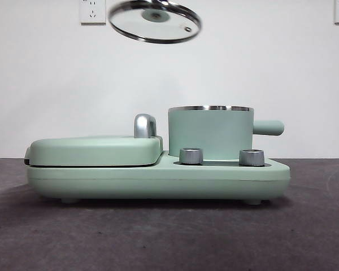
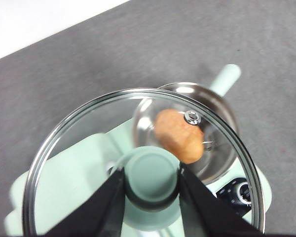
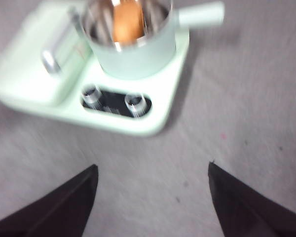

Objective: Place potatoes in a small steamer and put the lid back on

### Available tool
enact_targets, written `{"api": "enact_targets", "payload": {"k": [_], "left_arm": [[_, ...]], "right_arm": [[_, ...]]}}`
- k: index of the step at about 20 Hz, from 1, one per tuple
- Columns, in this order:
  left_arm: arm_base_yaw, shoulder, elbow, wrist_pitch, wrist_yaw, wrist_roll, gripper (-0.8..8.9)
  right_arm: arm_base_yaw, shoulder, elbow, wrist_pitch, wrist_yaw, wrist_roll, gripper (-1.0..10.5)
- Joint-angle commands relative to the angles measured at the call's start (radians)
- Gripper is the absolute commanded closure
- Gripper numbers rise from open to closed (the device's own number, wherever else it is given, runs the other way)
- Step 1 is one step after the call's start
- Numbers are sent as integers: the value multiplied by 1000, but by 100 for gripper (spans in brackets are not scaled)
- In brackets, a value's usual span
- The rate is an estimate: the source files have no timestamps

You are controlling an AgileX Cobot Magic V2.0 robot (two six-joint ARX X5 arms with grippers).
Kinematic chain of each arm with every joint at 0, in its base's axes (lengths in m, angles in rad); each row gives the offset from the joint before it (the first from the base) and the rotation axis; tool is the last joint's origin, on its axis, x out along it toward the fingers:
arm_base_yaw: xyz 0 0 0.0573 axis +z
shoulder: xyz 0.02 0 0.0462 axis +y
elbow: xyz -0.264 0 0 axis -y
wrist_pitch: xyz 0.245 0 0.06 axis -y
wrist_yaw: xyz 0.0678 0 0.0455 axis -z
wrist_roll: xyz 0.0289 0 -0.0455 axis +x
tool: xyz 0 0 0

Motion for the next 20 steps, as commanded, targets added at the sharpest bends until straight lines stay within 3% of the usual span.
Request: {"api": "enact_targets", "payload": {"k": [1, 8, 20], "left_arm": [[-30, -1, -29, 82, 2, 3, 805], [-85, 12, -234, 331, 1, 3, 806], [-86, 145, -240, 499, 45, -31, 806]], "right_arm": [[7, -60, 8, 18, 0, 48, 599], [7, -112, 8, 19, 1, 59, 599], [7, -112, 8, 18, -26, 69, 599]]}}
